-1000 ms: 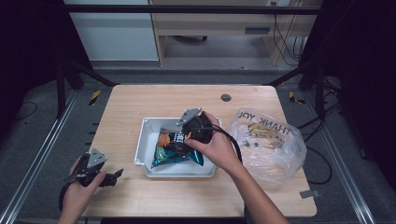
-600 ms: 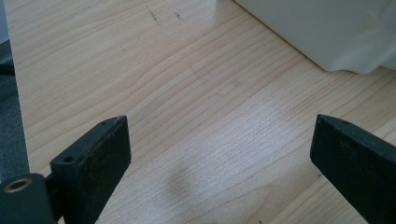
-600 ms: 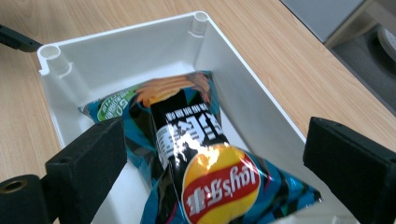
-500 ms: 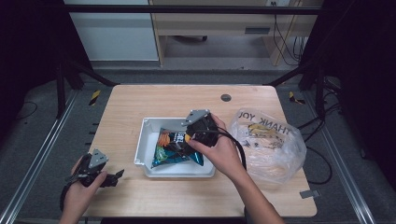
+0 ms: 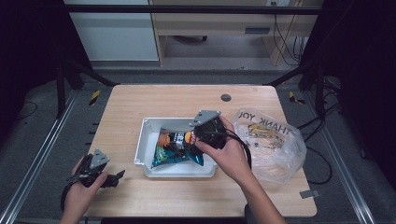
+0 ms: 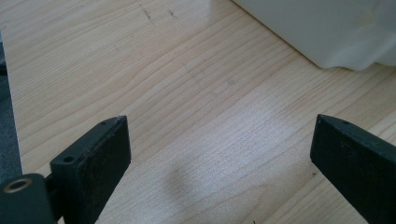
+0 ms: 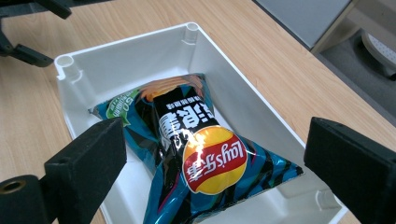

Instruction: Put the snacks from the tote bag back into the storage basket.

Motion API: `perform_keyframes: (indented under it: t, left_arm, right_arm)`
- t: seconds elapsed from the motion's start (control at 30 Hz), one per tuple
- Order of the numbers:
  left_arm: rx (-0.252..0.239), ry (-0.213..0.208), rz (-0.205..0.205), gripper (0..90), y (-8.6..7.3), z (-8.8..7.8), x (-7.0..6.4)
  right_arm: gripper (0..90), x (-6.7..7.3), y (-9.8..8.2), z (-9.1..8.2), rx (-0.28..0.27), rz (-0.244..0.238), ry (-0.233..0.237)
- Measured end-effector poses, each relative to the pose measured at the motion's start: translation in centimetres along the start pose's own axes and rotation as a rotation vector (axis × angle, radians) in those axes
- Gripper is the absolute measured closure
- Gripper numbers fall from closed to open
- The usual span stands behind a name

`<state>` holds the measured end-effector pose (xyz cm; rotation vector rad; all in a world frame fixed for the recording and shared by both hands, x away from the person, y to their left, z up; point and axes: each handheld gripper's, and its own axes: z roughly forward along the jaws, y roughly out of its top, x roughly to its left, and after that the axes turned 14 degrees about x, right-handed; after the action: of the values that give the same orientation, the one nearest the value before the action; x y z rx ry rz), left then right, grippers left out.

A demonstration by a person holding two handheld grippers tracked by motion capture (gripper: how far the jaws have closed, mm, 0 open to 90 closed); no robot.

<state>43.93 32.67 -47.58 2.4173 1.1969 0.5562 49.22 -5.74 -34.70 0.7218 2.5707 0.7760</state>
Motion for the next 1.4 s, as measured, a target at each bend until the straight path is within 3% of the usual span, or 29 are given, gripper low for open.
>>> perform_keyframes:
  t: [0.4, 0.97, 1.4]
  left_arm:
    - [0.0, -0.002, -0.002, 4.7, 0.0, 0.0, 0.0]
    - [0.0, 0.0, -0.005, 4.7, -0.1, 0.0, 0.1]
    - [0.003, -0.001, -0.003, 4.6, 0.0, 0.0, 0.0]
  right_arm:
    - [6.2, 0.5, -0.4, -1.4, -0.035, -0.012, -0.021]
    - [6.0, 0.2, -2.0, -3.9, -0.086, 0.027, -0.077]
    - [6.0, -0.6, -3.7, -5.1, -0.093, 0.069, -0.117]
